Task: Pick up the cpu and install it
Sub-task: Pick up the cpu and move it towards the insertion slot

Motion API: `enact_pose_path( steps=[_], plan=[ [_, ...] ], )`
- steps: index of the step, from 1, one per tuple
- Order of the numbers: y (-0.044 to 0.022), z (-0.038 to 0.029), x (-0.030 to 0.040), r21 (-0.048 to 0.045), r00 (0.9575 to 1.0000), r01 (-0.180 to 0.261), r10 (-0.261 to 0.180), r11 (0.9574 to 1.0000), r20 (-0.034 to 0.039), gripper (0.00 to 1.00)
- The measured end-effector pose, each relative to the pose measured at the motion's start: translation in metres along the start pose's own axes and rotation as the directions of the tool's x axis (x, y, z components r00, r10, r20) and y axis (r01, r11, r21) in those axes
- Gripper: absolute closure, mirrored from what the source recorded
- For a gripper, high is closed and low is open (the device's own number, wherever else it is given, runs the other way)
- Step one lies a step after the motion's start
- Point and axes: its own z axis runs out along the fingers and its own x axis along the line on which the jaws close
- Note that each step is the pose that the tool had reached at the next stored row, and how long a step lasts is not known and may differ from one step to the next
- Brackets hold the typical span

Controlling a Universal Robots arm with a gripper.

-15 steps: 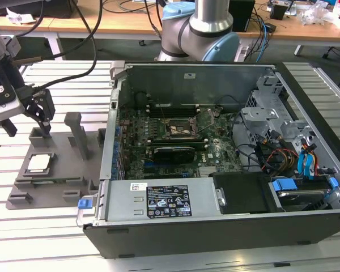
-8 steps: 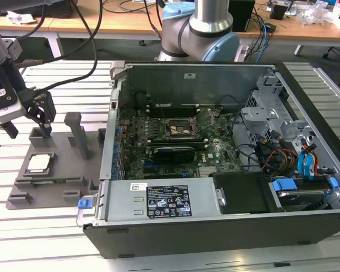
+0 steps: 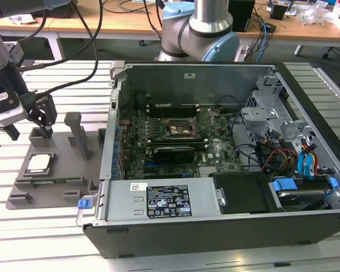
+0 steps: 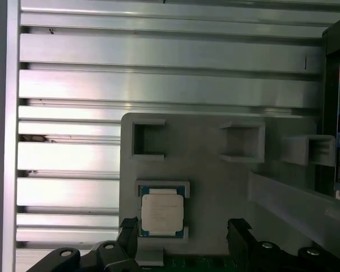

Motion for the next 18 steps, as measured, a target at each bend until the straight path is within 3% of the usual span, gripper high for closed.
enact_pose_path(
  steps=[6,9,18],
  plan=[
    [0.0001,0.0036,0.0001,0.0,1.0,0.0,0.0,1.0,0.0,0.26],
    [0.0001,0.0092,0.0002,-0.0001,1.0,0.0,0.0,1.0,0.0,0.26],
    [0.0002,0.0139,0.0023,0.0,1.0,0.0,0.0,1.0,0.0,0.26]
  ],
)
